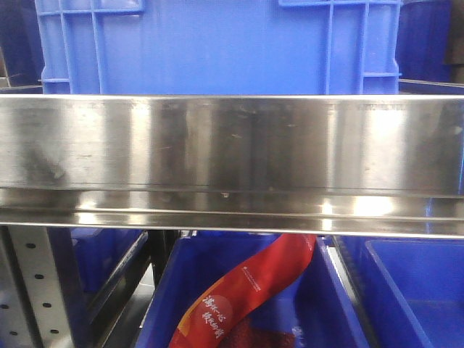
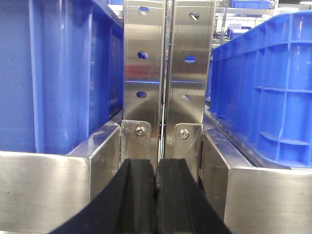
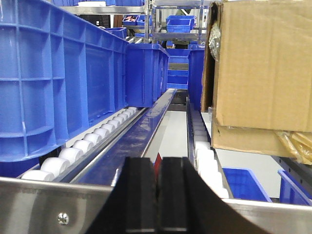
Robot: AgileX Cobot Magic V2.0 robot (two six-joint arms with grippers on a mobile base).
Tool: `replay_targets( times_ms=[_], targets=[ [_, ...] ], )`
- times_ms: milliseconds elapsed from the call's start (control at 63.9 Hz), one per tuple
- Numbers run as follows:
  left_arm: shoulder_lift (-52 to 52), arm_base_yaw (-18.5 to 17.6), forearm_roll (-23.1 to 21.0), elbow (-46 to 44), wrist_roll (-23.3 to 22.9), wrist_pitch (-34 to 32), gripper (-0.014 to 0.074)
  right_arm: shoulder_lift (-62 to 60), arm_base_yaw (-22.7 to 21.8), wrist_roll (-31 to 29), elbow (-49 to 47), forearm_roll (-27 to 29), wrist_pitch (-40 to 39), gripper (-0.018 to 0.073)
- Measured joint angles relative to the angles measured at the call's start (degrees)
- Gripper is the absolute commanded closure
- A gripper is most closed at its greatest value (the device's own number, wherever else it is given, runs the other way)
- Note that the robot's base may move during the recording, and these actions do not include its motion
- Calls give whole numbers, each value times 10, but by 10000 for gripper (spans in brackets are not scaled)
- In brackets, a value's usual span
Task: Grab PVC pipe and place in blue bin
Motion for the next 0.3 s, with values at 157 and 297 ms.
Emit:
replay_targets(
  times_ms=[157,297],
  targets=[
    [0,0,0,0,0,0,707,0,0,0,0,0,0,727],
    [0,0,0,0,0,0,707,0,0,0,0,0,0,727]
  ],
)
